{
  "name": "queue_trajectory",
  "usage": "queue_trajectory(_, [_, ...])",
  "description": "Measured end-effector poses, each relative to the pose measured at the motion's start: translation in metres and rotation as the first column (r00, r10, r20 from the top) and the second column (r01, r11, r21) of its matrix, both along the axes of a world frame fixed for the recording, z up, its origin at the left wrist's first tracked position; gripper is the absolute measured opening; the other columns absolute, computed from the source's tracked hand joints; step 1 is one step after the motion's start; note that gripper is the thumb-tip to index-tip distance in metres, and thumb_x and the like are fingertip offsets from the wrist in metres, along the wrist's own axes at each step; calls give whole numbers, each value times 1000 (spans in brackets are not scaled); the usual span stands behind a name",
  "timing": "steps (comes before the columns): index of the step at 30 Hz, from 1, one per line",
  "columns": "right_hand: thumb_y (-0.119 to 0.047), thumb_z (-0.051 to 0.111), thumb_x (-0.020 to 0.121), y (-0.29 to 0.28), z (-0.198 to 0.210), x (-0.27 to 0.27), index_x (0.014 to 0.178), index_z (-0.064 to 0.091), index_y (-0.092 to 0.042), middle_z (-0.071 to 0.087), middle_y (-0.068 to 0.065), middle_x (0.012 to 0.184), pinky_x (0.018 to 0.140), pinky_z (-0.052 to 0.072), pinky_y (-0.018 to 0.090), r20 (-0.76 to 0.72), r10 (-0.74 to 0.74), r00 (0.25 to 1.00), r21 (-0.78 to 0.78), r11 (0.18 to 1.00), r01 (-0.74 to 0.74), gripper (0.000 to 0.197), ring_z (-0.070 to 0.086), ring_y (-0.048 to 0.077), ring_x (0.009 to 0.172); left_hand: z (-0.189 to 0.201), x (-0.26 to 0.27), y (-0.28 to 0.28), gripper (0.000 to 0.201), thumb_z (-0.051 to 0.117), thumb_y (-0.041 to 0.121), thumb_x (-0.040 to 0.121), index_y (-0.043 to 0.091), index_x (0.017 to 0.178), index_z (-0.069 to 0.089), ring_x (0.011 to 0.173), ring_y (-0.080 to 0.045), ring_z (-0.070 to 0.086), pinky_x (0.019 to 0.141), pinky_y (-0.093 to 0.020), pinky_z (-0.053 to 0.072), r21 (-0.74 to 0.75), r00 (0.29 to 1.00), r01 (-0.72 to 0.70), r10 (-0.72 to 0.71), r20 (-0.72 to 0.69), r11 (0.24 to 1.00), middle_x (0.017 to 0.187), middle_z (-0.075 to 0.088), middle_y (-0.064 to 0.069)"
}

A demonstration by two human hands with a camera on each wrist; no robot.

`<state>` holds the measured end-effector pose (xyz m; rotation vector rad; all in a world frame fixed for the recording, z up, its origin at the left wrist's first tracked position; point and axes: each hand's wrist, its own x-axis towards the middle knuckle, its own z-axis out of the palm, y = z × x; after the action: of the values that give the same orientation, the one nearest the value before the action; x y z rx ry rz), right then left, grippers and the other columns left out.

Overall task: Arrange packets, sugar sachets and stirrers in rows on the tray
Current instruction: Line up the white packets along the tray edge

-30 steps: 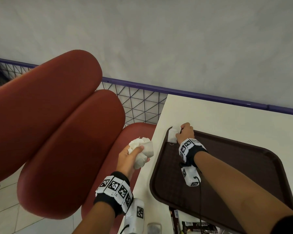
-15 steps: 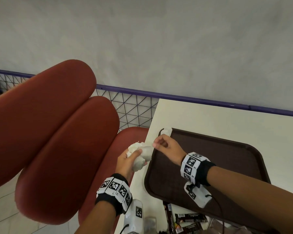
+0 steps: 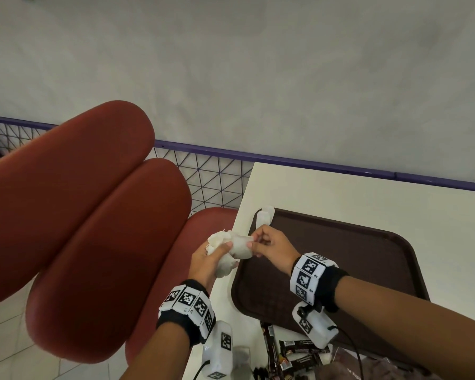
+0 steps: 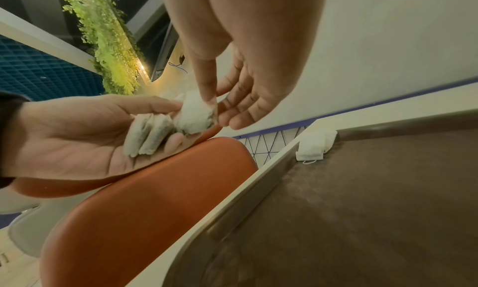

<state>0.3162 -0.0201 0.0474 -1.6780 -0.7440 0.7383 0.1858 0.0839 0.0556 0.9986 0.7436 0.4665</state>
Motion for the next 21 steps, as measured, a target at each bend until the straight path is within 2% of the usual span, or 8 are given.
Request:
queue_trajectory(3, [1,61,84,-4,0,3,79,45,-17,55,4,69,58,47,23,-19,-60,998,15,998,60,25,54,15,58,-2,-1,2,30,63,2,84,8,114,62,76,-29,62,59,-31,56,-29,1000,2,-1,15,1000,103,66,-19])
queue_trajectory(6, [0,61,84,-8,-10,17,76,40,-19,55,6,70,53,46,21,68,-223,973,-28,974,225,30,54,14,54,-5,-3,7,24,62,2,85,11,108,63,73,-29,63,61,-32,54,-60,1000,-7,7,2,998,102,67,-19])
queue_trajectory(9, [-4,63,82,-10,-20,37,70,42,-22,60,11,75,60,51,36,187,-339,922,-108,926,362,30,57,20,59,-9,-6,14,25,61,0,85,8,109,61,73,-30,64,60,-33,56,-77,999,-21,18,-42,997,103,65,-22])
queue_trajectory(10, [-5,62,82,-10,-22,43,68,44,-23,61,11,77,62,51,38,207,-357,911,-124,914,386,30,57,23,62,-11,-7,16,27,60,0,85,7,112,60,73,-30,64,59,-32,57,-76,998,-26,22,-53,997,105,64,-23])
queue_trajectory(13, [-2,58,83,-3,-25,58,67,48,-27,59,11,77,61,48,32,229,-359,905,-150,905,397,31,56,24,65,-17,-9,22,31,60,1,85,6,116,59,75,-32,65,59,-32,57,-71,997,-47,42,-71,996,107,64,-24])
queue_trajectory(16, [1,55,84,8,-30,70,68,52,-27,58,11,76,60,48,28,261,-329,907,-190,904,383,32,57,23,64,-20,-9,27,29,60,1,85,6,114,60,77,-33,65,65,-36,57,-58,996,-56,52,-74,997,106,65,-25])
queue_trajectory(19, [5,53,84,22,-38,78,71,54,-23,56,11,77,50,47,15,243,-298,923,-226,908,352,30,55,19,58,-21,-7,30,26,59,0,86,6,111,60,74,-32,66,68,-38,57,-48,996,-65,62,-66,997,100,66,-25])
queue_trajectory(21, [8,52,83,31,-45,81,71,53,-21,54,11,78,48,46,14,213,-298,931,-239,907,345,32,54,21,61,-22,-7,32,25,58,-1,86,6,110,60,71,-31,65,67,-39,57,-40,996,-71,68,-59,997,97,66,-23])
